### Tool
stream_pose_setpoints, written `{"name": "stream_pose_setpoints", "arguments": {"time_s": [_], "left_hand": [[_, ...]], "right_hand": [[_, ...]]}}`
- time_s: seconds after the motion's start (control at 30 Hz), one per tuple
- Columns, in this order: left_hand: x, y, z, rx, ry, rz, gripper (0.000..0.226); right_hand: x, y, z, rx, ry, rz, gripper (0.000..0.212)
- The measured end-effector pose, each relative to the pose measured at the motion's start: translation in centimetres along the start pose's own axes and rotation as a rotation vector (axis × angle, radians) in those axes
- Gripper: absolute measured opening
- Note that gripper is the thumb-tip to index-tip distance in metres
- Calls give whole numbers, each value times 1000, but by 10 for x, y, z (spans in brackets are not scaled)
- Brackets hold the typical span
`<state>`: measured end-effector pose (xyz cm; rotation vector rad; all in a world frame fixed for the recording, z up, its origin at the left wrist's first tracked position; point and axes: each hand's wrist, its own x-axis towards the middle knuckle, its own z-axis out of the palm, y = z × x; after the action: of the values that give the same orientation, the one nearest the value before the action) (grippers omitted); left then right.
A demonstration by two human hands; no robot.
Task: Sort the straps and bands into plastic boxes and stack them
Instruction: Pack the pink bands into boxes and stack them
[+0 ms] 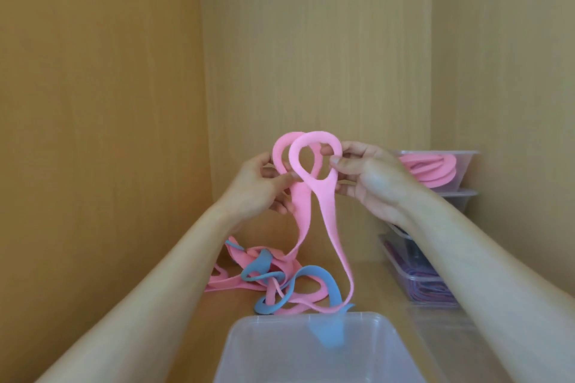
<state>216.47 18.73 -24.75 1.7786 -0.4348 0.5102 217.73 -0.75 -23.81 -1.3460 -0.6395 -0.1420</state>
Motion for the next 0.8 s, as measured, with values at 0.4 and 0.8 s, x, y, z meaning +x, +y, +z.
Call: {"name": "stream_pose_setpoints", "arguments": {"time_s": [0.4, 0.8], "left_hand": [[1, 2, 3, 102, -232, -35, 7], [7, -40, -8, 432, -129, -142, 25]], "right_hand": [[5, 10, -4, 59, 83, 32, 7], [-1, -21, -16, -73, 185, -46, 11]]}}
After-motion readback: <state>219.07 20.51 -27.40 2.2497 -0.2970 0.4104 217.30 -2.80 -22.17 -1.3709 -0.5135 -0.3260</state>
